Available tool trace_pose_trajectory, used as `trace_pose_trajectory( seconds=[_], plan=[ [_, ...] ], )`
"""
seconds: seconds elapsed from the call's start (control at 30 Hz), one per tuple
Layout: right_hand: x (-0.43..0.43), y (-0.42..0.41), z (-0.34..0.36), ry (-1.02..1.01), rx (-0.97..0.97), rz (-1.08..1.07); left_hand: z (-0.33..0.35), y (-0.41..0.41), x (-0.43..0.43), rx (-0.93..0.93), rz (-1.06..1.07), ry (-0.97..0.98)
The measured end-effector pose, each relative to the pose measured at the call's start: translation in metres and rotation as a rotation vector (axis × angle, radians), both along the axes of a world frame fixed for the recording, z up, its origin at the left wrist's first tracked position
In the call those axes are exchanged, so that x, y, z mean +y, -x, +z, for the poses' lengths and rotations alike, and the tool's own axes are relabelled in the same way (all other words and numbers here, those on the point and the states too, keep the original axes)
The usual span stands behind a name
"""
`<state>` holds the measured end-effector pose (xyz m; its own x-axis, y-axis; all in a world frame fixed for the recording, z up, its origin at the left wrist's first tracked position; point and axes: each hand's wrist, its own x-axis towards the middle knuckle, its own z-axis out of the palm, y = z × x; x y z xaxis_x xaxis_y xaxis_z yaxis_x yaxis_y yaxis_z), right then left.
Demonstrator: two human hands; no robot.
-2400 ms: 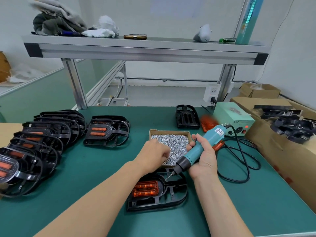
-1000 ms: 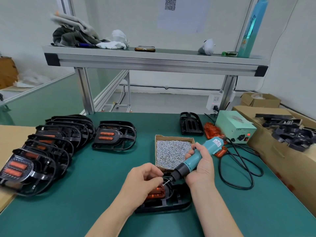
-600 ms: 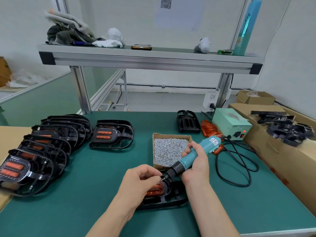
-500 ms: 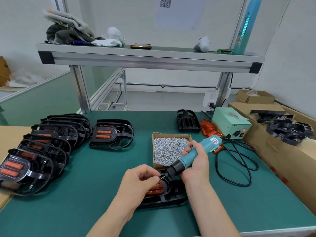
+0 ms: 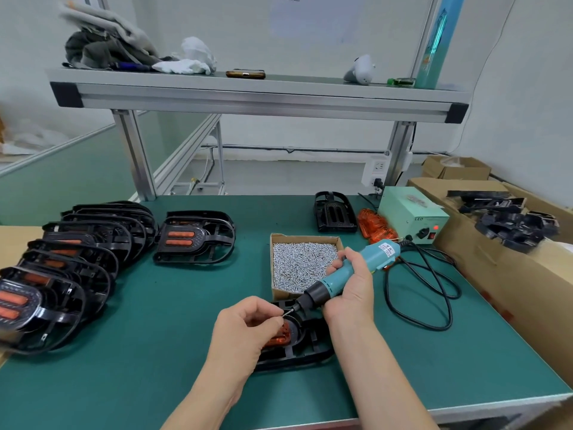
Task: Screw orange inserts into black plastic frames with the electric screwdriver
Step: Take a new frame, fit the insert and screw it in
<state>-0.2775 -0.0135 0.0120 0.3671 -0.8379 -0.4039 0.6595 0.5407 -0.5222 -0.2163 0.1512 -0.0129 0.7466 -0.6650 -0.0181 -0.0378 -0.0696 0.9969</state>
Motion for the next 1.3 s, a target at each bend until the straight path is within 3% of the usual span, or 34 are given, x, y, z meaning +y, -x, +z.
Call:
trace_pose_trajectory(
  seconds=[0.13, 0.33, 0.47, 0.7, 0.83, 0.97, 1.3],
  plan=[
    [0.002, 0.0, 0.004, -0.015, -0.005, -0.034, -0.003, 0.008, -0.001, -0.206, 0.074, 0.019],
    [0.006, -0.002, 0.007, -0.033, 0.04, -0.078, -0.007, 0.01, -0.003, -0.818, 0.16, 0.128],
    [0.008, -0.003, 0.005, -0.045, 0.065, -0.076, -0.016, 0.006, -0.003, -0.999, 0.142, 0.169],
    [0.006, -0.001, 0.003, -0.068, 0.067, -0.045, -0.028, 0.001, -0.006, -1.122, 0.158, 0.206],
    [0.001, -0.001, 0.005, -0.045, 0.062, -0.059, -0.022, -0.001, -0.005, -1.076, 0.094, 0.217],
    [-0.005, 0.0, 0.006, -0.003, 0.077, -0.072, -0.019, -0.005, -0.002, -0.947, 0.018, 0.064],
    [-0.01, 0.007, 0.02, 0.39, 0.182, -0.25, -0.046, -0.021, 0.007, -0.958, -0.151, -0.083]
  ],
)
